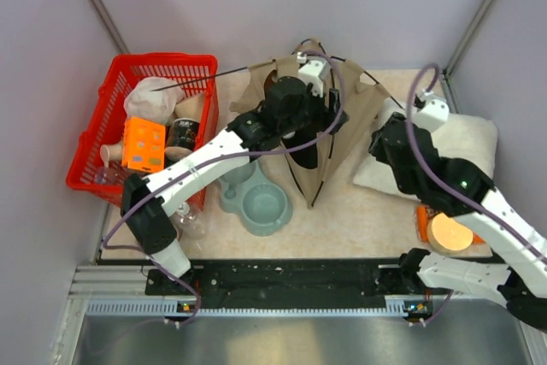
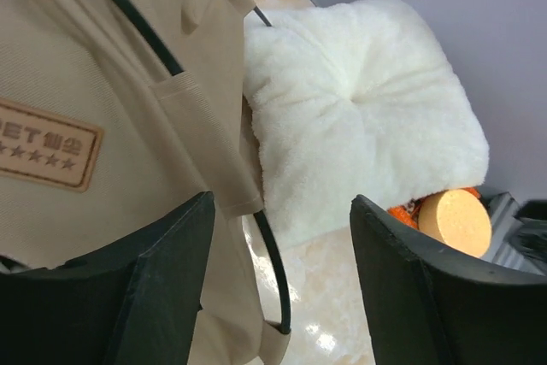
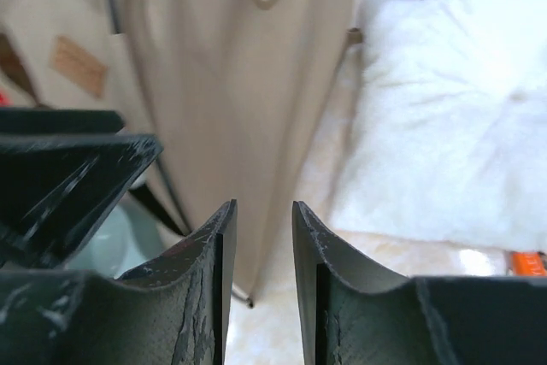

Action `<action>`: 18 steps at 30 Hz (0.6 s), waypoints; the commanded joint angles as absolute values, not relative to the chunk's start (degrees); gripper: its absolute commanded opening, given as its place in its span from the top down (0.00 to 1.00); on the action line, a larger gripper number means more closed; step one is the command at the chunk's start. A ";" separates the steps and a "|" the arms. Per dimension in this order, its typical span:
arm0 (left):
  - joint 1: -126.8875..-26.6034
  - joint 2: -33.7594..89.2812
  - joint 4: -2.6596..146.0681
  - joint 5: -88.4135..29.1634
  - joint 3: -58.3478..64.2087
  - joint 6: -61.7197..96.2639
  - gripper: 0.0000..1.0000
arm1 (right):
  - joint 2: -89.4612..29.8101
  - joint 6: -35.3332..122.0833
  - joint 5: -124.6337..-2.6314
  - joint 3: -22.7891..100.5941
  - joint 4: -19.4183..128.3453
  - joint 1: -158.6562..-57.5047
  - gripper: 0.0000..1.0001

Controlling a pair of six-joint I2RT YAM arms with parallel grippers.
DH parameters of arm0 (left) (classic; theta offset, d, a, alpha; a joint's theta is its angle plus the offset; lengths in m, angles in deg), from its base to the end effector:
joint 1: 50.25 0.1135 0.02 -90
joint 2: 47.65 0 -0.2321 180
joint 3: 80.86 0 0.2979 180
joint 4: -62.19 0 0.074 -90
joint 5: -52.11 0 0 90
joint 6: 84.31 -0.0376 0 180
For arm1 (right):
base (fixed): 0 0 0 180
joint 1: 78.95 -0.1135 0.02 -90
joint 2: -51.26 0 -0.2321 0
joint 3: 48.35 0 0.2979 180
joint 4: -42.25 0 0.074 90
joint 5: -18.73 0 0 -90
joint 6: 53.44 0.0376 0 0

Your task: Set up the pet tent

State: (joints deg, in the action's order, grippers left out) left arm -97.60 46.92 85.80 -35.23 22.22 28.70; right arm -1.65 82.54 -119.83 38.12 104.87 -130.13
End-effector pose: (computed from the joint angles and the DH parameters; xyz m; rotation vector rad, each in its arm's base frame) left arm 0.2974 -0.3254 0.3599 0.4406 1.8804 -0.8888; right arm 0.1566 0.1496 0.4153 0.4050 1.8632 0.2631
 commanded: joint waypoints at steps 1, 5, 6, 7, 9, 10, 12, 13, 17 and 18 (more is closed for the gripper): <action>-99.38 49.99 86.90 -45.61 27.35 26.70 0.34 | -4.82 79.54 -114.28 38.51 104.60 -121.43 0.68; -99.82 52.19 88.13 -49.04 28.40 24.50 0.42 | -3.94 78.83 -107.94 33.59 98.70 -116.67 0.68; -99.82 52.72 88.66 -50.01 28.93 24.33 0.42 | -4.11 78.84 -106.53 33.06 98.26 -115.61 0.68; -99.82 53.42 89.27 -50.80 29.46 24.06 0.42 | -4.03 78.92 -104.69 32.53 97.56 -114.39 0.68; -99.82 55.00 90.68 -52.29 31.30 23.45 0.43 | -4.11 78.40 -102.31 31.39 96.06 -112.97 0.68; -99.82 55.79 91.47 -53.00 32.44 23.01 0.42 | -4.20 78.22 -101.25 30.95 95.53 -112.36 0.68; -99.82 57.29 92.79 -54.14 34.55 22.05 0.45 | -4.73 77.43 -99.32 30.77 94.65 -111.56 0.67; -99.82 57.73 93.31 -54.58 35.52 21.43 0.48 | -4.91 77.17 -98.96 30.86 94.56 -111.30 0.67; -99.82 58.79 94.90 -56.78 38.51 18.80 0.84 | -5.08 75.24 -98.34 31.56 93.34 -110.33 0.66; -99.73 58.44 94.73 -57.48 38.69 17.83 0.96 | -4.73 74.45 -98.08 31.65 92.64 -110.16 0.65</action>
